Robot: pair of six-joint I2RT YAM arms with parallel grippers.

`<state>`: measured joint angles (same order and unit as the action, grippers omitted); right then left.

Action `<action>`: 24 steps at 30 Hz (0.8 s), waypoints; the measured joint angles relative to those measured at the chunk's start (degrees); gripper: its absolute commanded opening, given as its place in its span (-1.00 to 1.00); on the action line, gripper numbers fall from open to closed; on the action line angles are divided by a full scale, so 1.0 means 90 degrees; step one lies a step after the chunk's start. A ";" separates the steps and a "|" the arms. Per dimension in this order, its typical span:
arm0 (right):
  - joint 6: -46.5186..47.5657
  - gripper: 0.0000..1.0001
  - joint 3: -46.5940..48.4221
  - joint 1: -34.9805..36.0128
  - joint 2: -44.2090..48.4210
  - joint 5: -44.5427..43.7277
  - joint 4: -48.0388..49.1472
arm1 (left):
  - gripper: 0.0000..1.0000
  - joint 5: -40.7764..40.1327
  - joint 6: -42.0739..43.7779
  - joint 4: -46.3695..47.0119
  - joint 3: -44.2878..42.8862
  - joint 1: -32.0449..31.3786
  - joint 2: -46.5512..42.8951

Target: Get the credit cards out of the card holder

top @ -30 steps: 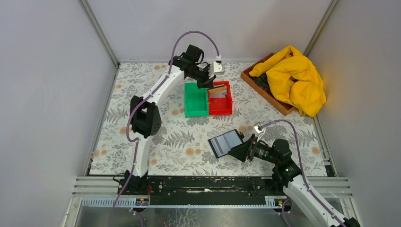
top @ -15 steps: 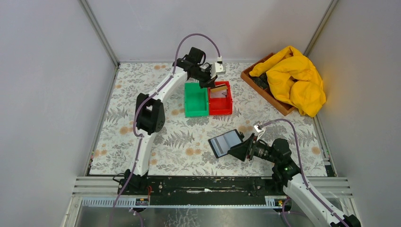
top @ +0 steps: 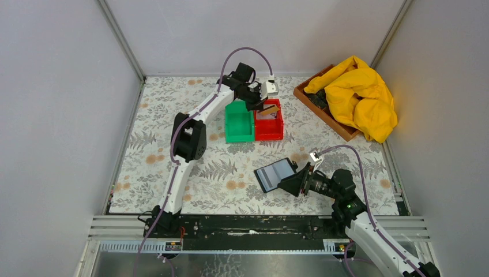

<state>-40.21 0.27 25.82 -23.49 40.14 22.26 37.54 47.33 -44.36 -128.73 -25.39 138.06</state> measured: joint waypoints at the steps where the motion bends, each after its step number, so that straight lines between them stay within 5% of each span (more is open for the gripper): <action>1: -0.0002 0.14 0.0000 0.0000 -0.0002 0.0000 0.0010 | -1.00 -0.0041 0.0000 0.0002 0.0000 0.0000 0.0027; 24: -0.0019 0.13 0.0000 0.0000 -0.0197 -0.0002 0.0180 | -1.00 -0.0464 0.0209 0.0051 0.0092 -0.0002 0.0117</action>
<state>-40.38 0.27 25.82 -25.26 40.12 23.88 33.36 49.21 -43.90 -127.90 -25.41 139.11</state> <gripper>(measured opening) 0.568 0.011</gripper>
